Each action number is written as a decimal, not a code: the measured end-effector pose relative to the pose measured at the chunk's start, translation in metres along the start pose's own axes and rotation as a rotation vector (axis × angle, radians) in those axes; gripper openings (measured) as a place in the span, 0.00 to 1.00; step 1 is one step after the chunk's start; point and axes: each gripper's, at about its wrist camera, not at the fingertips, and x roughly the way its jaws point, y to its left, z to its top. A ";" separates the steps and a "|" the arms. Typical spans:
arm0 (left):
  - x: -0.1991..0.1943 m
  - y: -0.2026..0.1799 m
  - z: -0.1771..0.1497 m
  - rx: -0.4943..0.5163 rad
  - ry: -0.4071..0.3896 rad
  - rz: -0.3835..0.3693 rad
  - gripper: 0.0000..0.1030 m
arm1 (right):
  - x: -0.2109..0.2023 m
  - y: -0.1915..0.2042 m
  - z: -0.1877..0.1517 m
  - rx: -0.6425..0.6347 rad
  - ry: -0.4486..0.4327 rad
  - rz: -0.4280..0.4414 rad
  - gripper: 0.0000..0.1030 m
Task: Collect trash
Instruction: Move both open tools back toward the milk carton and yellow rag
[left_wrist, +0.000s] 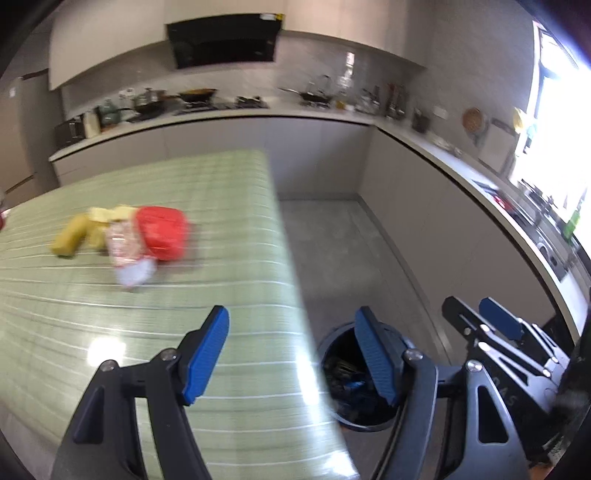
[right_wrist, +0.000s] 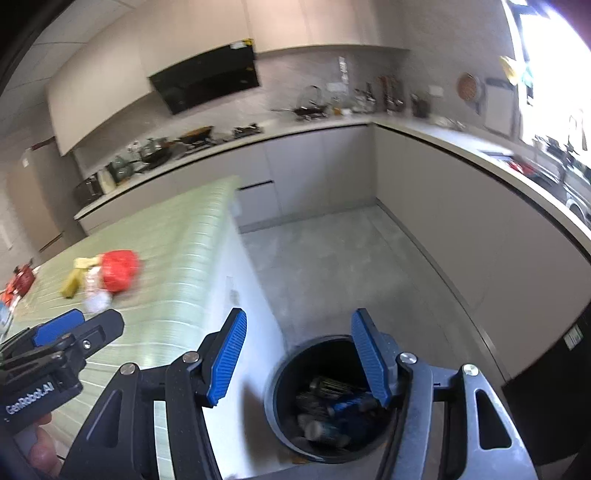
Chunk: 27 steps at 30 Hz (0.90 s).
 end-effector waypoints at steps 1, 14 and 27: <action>-0.004 0.015 0.001 -0.012 -0.008 0.013 0.70 | -0.001 0.014 0.002 -0.012 -0.005 0.012 0.60; -0.042 0.192 0.012 -0.075 -0.096 0.163 0.74 | -0.012 0.222 0.002 -0.140 -0.088 0.143 0.60; -0.021 0.282 0.026 -0.109 -0.087 0.196 0.74 | 0.011 0.334 -0.006 -0.204 -0.099 0.173 0.60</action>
